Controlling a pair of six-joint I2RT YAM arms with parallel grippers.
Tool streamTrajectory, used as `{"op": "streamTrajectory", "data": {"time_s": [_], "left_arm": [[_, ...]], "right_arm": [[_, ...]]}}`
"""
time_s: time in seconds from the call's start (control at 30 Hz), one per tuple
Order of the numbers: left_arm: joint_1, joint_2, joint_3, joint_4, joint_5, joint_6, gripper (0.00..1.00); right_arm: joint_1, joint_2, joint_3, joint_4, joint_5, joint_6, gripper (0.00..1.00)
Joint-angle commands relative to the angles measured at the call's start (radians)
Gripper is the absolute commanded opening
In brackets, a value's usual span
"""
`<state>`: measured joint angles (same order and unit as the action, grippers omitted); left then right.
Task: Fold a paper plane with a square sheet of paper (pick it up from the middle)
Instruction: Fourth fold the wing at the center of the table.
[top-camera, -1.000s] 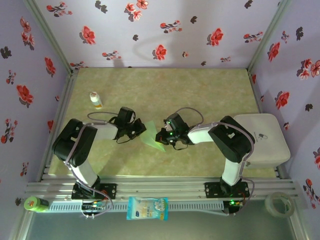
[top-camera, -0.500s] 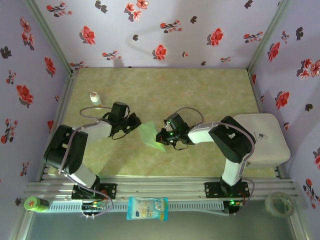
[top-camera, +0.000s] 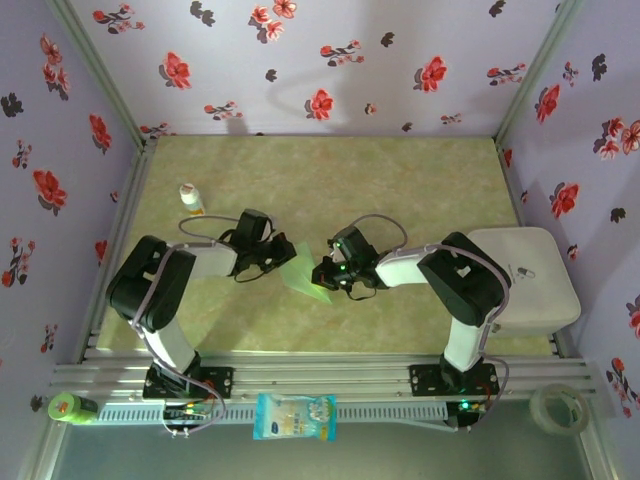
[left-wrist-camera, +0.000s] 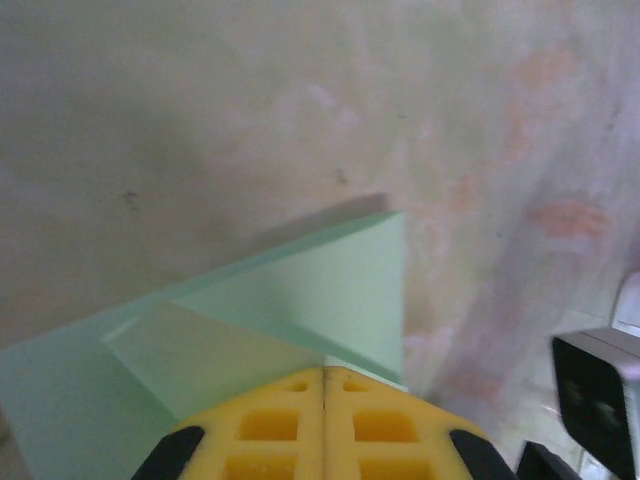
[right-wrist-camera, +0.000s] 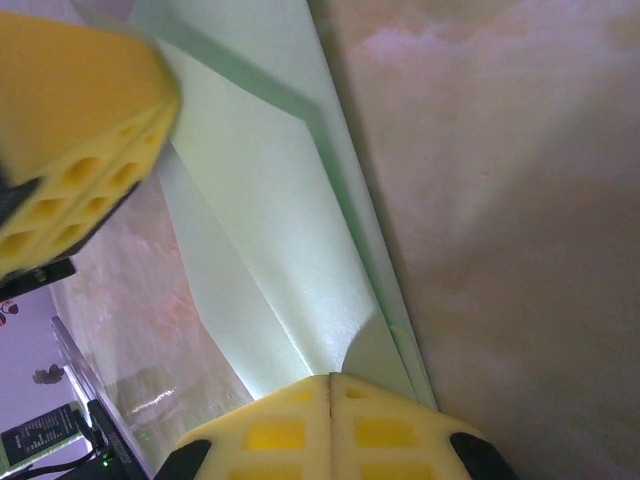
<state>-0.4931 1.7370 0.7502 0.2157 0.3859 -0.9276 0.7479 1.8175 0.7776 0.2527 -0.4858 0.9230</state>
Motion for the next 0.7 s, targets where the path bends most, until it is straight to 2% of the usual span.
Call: {"op": "streamTrajectory", "data": {"time_s": [0.0, 0.33, 0.53, 0.67], "left_arm": [[0.027, 0.034, 0.016, -0.004, -0.029, 0.050, 0.01], [0.147, 0.079, 0.052, -0.102, -0.045, 0.153, 0.01], [0.154, 0.059, 0.097, -0.164, -0.053, 0.194, 0.01], [0.139, -0.007, 0.113, -0.201, -0.065, 0.201, 0.01]], "right_arm": [[0.001, 0.039, -0.034, -0.186, 0.052, -0.029, 0.00], [0.002, 0.035, -0.041, -0.191, 0.053, -0.033, 0.00], [0.002, 0.034, -0.040, -0.192, 0.052, -0.035, 0.00], [0.002, 0.032, -0.037, -0.191, 0.053, -0.034, 0.00]]}}
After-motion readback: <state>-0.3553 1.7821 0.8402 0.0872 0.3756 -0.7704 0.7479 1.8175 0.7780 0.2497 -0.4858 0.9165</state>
